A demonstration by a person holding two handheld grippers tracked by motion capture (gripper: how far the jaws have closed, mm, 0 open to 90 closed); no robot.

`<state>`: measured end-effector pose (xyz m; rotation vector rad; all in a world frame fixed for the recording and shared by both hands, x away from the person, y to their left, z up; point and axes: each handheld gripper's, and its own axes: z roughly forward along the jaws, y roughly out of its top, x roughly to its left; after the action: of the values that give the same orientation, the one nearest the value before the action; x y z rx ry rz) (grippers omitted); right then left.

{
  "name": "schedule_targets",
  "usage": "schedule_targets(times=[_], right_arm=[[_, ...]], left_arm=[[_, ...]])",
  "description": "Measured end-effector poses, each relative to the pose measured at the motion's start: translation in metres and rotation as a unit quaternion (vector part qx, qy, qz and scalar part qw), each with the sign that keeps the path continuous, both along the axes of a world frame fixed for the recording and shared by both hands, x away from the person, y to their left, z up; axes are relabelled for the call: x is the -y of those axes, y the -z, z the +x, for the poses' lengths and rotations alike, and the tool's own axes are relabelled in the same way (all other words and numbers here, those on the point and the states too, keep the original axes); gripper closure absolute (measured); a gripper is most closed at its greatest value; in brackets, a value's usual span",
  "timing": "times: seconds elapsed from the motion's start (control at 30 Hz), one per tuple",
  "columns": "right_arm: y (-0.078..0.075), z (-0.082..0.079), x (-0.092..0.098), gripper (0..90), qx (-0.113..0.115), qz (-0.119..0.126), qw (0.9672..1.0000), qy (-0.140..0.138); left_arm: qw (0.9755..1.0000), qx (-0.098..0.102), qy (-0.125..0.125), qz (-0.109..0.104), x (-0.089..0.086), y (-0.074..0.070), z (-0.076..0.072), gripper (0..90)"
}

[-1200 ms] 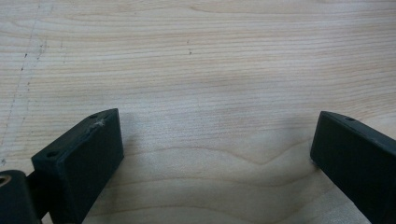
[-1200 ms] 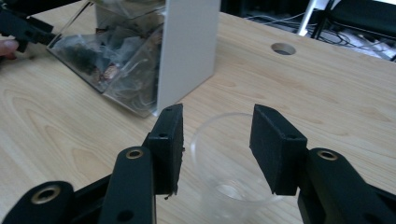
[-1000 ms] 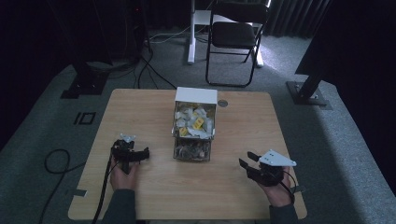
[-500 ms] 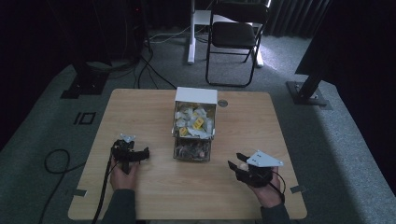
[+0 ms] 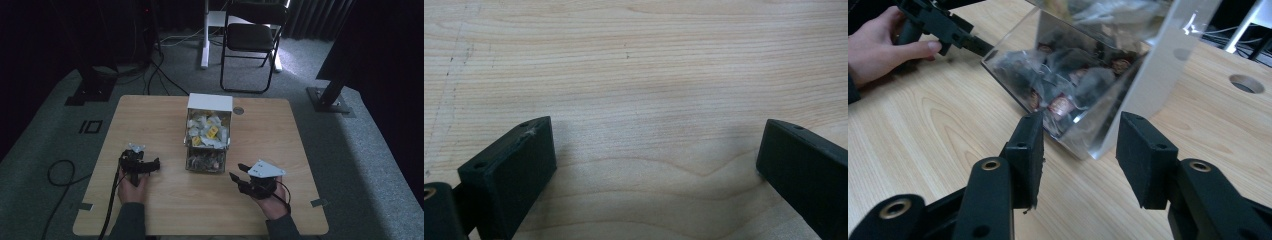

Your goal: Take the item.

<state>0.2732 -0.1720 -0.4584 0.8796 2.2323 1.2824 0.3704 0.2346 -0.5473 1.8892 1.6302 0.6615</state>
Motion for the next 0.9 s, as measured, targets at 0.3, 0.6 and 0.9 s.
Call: schedule_targets(times=[0.3,0.6,0.9], right_arm=[[0.004,0.005,-0.021,56.0,0.001,-0.006,0.9998,-0.019],[0.011,0.008,-0.037,57.2,0.000,-0.014,0.9993,-0.034],[0.017,0.013,-0.058,59.7,-0.003,-0.020,0.9983,-0.055]], left_arm=[[1.0000,0.000,0.000,0.000,0.000,0.000,0.000,3.0],[1.0000,0.000,0.000,0.000,0.000,0.000,0.000,3.0],[1.0000,0.000,0.000,0.000,0.000,0.000,0.000,3.0]])
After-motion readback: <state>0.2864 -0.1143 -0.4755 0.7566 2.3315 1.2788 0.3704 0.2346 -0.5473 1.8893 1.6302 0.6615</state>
